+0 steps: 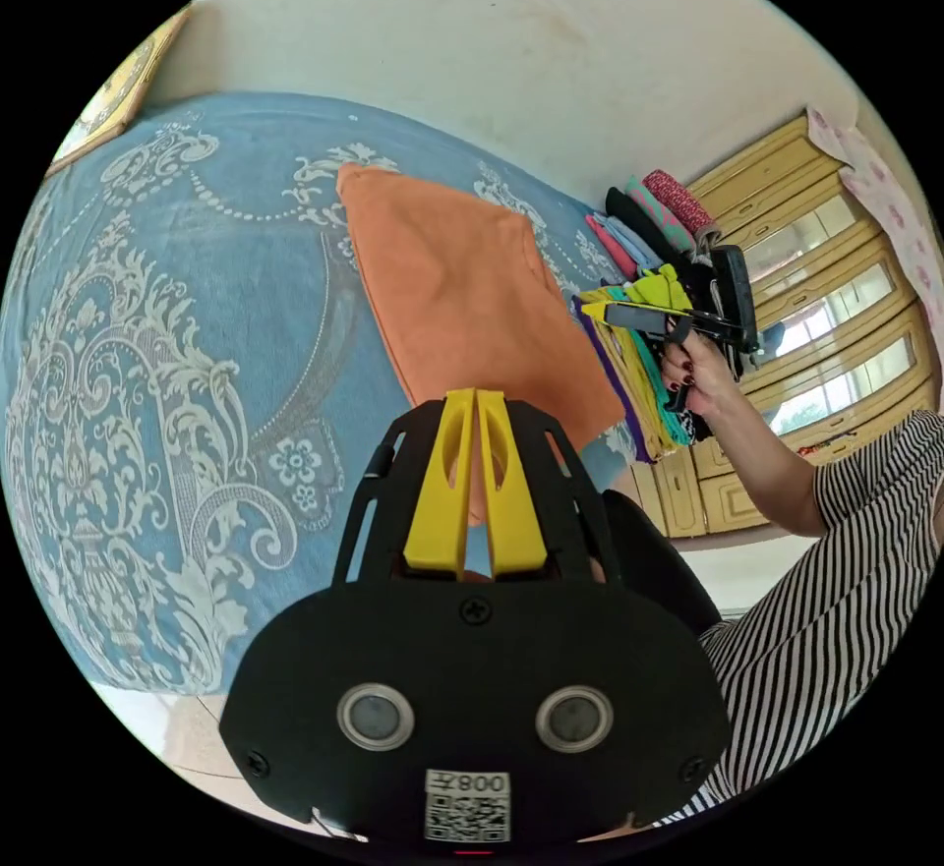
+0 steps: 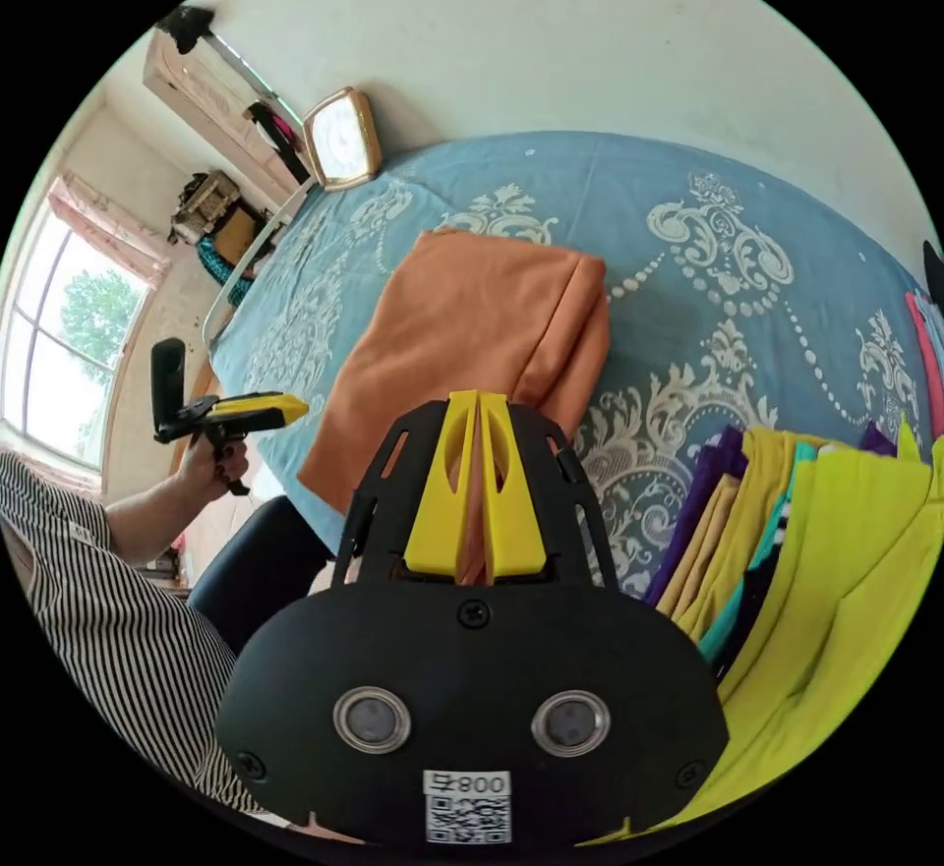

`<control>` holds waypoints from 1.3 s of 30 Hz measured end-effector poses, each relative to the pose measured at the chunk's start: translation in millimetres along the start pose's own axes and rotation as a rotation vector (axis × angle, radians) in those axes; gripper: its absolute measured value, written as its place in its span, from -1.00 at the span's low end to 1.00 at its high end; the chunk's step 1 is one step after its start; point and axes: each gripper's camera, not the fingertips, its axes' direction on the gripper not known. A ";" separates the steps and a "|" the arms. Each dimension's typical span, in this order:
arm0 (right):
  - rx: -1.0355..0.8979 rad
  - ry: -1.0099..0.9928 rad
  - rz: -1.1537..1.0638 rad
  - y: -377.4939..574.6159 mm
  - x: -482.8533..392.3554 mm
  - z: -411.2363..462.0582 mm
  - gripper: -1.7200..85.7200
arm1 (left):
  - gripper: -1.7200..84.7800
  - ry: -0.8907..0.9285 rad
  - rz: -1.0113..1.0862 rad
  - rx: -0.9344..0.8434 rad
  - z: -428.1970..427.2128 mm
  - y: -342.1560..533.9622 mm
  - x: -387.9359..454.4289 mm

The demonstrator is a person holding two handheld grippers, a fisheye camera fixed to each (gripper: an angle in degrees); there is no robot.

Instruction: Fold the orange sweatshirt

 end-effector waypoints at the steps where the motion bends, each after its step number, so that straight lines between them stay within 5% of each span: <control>1: -0.081 0.030 0.000 12.1 -1.5 26.1 -0.96 | -0.95 -0.007 -0.001 -0.051 10.8 2.5 -4.2; 7: -0.089 -0.025 0.080 19.4 21.8 49.4 -0.95 | -0.94 0.012 -0.026 -0.045 -17.0 4.1 -17.0; 19: -0.039 -0.384 0.377 102.7 98.3 105.8 -0.75 | -0.63 0.439 -0.338 -0.105 -3.4 39.2 -102.1; 39: -0.035 -0.585 0.472 129.8 148.3 250.6 -0.78 | -0.77 0.622 -0.418 -0.122 10.2 16.8 -151.4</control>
